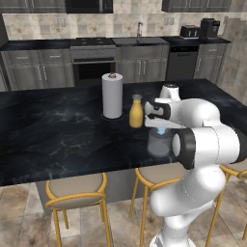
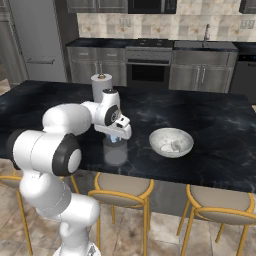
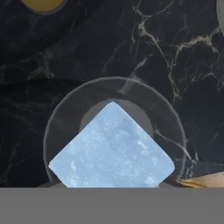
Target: There are two ice cubes in the ice bowl. Place both ice cubes in the glass cup.
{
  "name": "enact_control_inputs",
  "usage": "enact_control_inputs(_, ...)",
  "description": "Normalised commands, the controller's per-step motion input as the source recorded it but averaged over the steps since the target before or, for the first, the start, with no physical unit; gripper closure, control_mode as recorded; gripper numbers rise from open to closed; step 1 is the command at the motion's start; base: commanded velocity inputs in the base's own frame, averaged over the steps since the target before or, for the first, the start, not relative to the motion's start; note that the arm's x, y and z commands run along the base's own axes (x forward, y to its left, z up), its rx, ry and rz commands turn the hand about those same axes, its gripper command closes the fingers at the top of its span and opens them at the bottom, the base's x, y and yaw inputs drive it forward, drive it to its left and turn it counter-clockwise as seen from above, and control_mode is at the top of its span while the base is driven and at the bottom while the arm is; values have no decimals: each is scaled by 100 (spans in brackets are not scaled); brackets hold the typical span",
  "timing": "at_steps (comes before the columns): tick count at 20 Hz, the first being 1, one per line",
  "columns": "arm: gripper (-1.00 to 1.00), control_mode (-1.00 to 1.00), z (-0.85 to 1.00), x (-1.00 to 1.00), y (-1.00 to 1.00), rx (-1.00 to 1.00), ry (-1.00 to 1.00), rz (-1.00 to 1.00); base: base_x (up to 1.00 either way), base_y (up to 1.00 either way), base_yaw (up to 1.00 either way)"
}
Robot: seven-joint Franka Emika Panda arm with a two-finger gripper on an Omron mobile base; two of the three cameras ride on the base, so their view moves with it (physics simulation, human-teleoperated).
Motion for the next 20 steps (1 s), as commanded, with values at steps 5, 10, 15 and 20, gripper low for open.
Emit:
enact_control_inputs(5, 100, -100, -4, 12, 0, 0, 0, 0, 0, 0, 0)
enact_control_inputs(10, 100, -100, -11, 0, 0, 0, 0, 0, 0, 0, 0)
enact_control_inputs(15, 100, -100, -11, 0, 0, 0, 0, 0, 0, 0, 0)
enact_control_inputs(20, 100, -100, -2, 4, 0, 0, 0, 0, 0, 0, 0)
